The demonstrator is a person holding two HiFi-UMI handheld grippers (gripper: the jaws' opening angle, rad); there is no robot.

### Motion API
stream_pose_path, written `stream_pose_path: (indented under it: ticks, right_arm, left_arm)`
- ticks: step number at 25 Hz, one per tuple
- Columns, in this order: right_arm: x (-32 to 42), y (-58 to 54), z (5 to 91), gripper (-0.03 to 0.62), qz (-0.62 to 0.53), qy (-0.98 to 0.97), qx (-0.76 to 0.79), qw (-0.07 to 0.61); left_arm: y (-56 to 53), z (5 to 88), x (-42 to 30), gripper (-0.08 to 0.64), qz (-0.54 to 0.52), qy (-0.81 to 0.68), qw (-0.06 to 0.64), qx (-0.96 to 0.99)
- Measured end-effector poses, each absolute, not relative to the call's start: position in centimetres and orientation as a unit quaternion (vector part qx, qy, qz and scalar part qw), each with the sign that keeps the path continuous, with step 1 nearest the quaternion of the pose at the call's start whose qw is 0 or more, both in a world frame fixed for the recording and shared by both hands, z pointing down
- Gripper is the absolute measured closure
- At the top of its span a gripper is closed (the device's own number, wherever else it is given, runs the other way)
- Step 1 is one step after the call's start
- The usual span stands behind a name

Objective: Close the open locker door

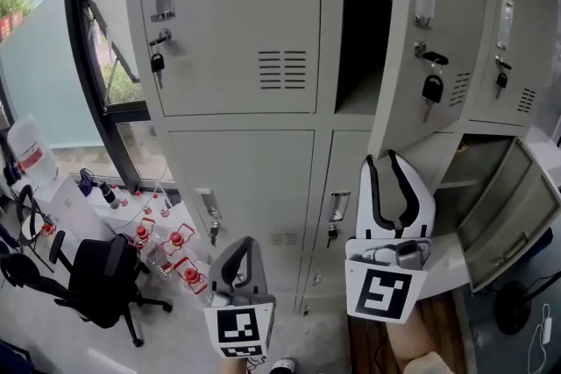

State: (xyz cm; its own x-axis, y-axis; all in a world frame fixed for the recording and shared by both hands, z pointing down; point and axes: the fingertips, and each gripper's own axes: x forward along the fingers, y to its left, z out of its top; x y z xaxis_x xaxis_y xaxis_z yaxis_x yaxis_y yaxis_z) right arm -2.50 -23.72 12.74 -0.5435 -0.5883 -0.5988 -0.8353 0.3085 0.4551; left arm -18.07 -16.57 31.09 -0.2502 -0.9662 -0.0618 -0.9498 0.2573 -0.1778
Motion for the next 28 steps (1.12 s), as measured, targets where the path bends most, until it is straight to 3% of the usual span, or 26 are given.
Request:
stream_pose_path:
  ticks: [28]
  right_arm:
    - [-8.6,-30.3,12.6,0.518,0.31,0.838,-0.432,0.122]
  left_arm:
    - [-18.8,32.1,-23.6,0.557,-0.034,0.777,0.057,-0.626]
